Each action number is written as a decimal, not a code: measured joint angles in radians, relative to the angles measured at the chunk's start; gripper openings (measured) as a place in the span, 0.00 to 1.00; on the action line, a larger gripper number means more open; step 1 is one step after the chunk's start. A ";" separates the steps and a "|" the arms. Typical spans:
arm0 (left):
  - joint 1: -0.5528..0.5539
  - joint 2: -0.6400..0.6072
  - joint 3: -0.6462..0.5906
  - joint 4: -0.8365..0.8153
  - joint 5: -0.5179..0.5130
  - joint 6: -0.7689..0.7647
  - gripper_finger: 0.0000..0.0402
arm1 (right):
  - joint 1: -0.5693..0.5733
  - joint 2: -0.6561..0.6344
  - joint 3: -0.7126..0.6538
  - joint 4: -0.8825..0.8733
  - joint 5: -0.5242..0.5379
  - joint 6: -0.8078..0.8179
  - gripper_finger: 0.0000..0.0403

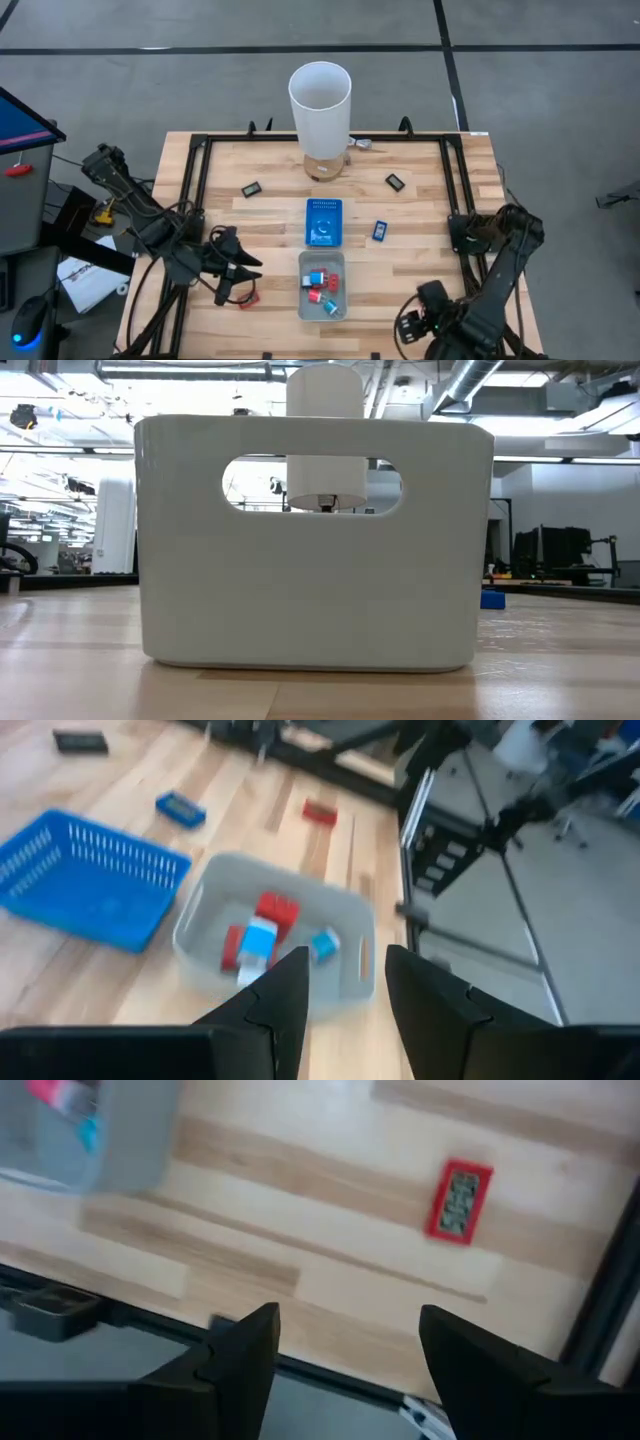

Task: Pick & Place Office items
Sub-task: Put the right red digital clock into the blue bin

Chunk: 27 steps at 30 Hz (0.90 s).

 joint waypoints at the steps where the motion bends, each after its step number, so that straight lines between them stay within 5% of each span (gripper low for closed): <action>1: -0.010 0.000 0.000 -0.025 0.002 -0.025 0.33 | 0.000 0.014 0.000 0.005 -0.019 0.000 0.58; 9: -0.072 0.000 0.000 -0.107 -0.009 -0.144 0.33 | 0.027 0.108 -0.001 -0.036 -0.174 0.015 0.58; 18: -0.063 0.000 0.000 -0.093 -0.019 -0.150 0.33 | -0.047 0.056 -0.092 -0.026 -0.167 0.029 0.58; 23: -0.070 0.000 0.000 -0.080 -0.019 -0.150 0.33 | -0.073 -0.037 -0.248 0.032 -0.143 0.032 0.58; 27: -0.071 0.000 0.000 -0.079 -0.019 -0.148 0.33 | -0.060 -0.160 -0.472 0.273 -0.146 0.043 0.58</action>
